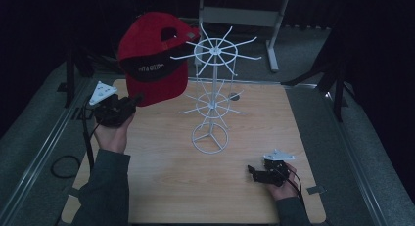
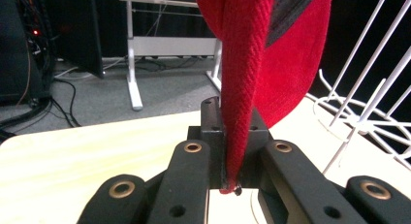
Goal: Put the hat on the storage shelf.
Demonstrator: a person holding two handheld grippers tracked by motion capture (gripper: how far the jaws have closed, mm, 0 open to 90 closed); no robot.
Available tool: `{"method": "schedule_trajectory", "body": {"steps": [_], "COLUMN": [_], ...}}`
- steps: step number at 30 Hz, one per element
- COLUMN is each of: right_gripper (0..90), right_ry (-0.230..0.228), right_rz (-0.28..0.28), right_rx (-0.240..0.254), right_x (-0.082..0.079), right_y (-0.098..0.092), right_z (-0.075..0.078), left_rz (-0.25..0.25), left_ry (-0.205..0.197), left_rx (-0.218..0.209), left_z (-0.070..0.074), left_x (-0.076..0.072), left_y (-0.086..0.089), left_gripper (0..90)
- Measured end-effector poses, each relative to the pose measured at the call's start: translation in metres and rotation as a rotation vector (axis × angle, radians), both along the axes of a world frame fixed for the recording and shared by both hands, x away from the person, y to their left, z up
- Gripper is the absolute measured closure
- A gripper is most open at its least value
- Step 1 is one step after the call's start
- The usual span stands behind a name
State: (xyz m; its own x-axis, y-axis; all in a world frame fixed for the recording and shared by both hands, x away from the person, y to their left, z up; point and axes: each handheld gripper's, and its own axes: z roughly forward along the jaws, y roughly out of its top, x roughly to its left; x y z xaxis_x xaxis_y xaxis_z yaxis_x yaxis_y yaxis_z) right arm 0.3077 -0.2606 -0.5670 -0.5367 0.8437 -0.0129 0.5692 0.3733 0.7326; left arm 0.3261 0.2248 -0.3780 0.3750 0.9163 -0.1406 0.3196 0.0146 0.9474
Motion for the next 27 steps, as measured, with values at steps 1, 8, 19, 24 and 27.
{"method": "schedule_trajectory", "body": {"steps": [1,8,19,24,27], "right_gripper": [20.4,20.4,20.4,20.4,20.4], "right_ry": [0.000,0.000,0.002,0.002,0.001], "right_rz": [0.000,0.000,0.000,0.000,0.000], "right_rx": [0.001,0.000,0.000,0.000,0.000], "right_x": [0.000,0.000,0.000,0.000,0.000], "right_y": [0.000,0.000,0.000,0.000,0.000], "right_z": [0.000,0.000,0.000,0.000,0.000], "left_rz": [0.005,0.004,-0.011,-0.028,-0.032], "left_ry": [0.003,0.037,0.054,0.041,0.033], "left_rx": [-0.001,0.023,0.022,-0.003,-0.010], "left_z": [-0.002,-0.019,-0.034,-0.034,-0.031], "left_x": [0.000,0.002,0.000,-0.002,-0.003], "left_y": [0.000,0.002,0.005,0.008,0.009], "left_gripper": [85.8,85.6,84.9,77.3,66.5]}}
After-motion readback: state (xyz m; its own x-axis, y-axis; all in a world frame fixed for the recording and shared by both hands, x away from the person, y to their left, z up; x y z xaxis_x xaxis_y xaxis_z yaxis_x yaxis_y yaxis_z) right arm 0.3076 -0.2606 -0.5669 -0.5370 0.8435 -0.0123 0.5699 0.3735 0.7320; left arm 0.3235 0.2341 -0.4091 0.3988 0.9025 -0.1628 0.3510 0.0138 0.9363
